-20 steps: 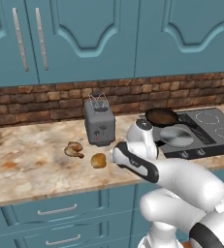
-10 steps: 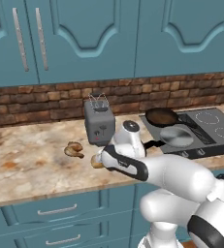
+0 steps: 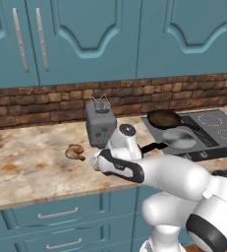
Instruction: Place both pans onto different burners. Then place the potato and the chicken drumstick on different pans.
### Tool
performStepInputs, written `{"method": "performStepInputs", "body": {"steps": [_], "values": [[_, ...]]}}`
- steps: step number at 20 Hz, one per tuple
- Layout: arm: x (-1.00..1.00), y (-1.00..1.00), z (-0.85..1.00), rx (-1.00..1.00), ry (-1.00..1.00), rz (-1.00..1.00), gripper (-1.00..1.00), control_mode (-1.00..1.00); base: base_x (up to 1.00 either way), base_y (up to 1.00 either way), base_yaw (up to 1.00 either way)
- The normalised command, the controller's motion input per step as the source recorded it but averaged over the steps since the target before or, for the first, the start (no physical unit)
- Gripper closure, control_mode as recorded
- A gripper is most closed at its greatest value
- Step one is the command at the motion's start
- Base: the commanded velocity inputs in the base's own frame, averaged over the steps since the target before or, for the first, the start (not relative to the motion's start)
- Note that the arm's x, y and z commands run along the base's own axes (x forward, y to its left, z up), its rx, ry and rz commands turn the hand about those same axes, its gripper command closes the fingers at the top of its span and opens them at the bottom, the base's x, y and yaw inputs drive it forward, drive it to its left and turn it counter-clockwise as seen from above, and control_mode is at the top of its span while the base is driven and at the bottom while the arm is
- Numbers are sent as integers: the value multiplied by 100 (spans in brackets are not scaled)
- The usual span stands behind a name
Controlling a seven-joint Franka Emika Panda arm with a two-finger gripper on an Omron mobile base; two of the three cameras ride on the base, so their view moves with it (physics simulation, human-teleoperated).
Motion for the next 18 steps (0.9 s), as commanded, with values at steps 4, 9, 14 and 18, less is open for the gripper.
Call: {"method": "performStepInputs", "body": {"steps": [4, 9, 14, 18], "values": [[15, 0, 0, 0, 0, -1, -100, -100, 0, 0, 0], [7, 6, -6, 0, 0, 0, -100, -100, 0, 0, 0], [0, 9, -11, 0, 0, 0, -100, -100, 0, 0, 0], [0, 2, -9, -6, 0, 0, -100, -100, 0, 0, 0]]}}
